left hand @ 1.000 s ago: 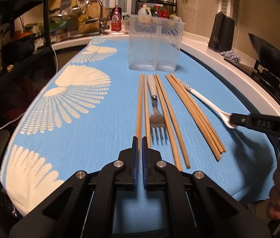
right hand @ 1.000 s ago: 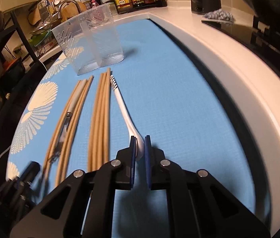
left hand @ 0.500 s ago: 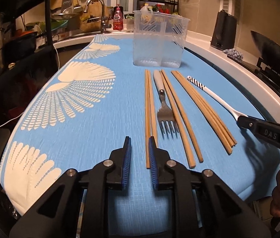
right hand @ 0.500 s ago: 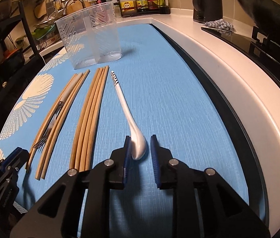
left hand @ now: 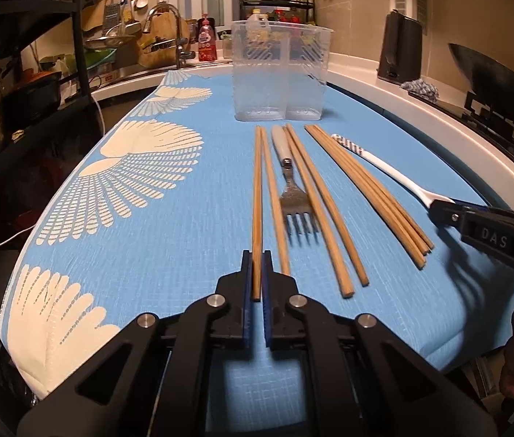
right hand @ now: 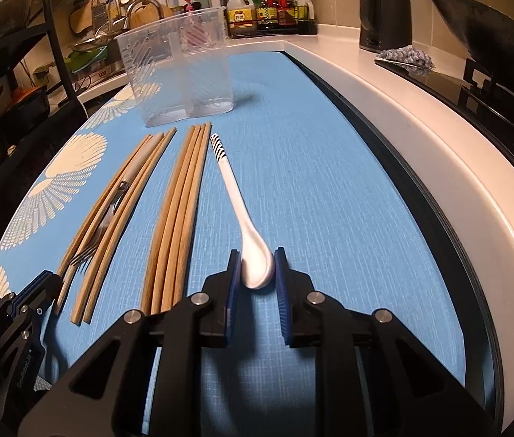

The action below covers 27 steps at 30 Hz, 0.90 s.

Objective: Organize utensils
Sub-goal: 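Grasp the white spoon bowl with the right tool while the left tool grasps one chopstick, then lift the white spoon with the right tool while the left tool lifts the chopstick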

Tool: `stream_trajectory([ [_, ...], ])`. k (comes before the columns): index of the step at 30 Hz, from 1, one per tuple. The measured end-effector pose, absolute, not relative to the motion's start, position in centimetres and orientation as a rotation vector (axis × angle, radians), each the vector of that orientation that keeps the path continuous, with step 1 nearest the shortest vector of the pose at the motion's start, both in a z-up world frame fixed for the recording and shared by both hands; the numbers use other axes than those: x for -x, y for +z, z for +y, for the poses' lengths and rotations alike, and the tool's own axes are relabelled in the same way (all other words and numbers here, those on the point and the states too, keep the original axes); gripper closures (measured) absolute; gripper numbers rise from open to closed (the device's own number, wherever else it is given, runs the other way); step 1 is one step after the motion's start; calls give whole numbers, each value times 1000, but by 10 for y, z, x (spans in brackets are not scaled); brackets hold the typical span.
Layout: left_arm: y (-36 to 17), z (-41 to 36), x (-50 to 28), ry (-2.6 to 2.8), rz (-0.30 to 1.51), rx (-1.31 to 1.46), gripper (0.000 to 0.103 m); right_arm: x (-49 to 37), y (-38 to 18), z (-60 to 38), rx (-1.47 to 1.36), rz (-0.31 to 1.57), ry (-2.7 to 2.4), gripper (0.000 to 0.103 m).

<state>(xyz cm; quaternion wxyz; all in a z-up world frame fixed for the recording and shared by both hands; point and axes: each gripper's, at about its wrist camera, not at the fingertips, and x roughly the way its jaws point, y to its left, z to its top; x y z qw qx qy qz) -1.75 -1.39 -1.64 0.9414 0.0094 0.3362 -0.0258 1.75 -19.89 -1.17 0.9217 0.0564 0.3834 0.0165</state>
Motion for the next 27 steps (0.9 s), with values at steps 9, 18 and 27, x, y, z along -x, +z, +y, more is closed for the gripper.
stream_trajectory([
  [9,-19,-9,21,-32,693,-5,97,-14,-12,-215,-240,780,13,81],
  [18,-19,-2,22,-34,692,45,97,-11,-14,-226,-345,777,8,81],
  [27,-20,-4,24,-32,683,41,96,-8,-14,-234,-401,774,-26,81],
])
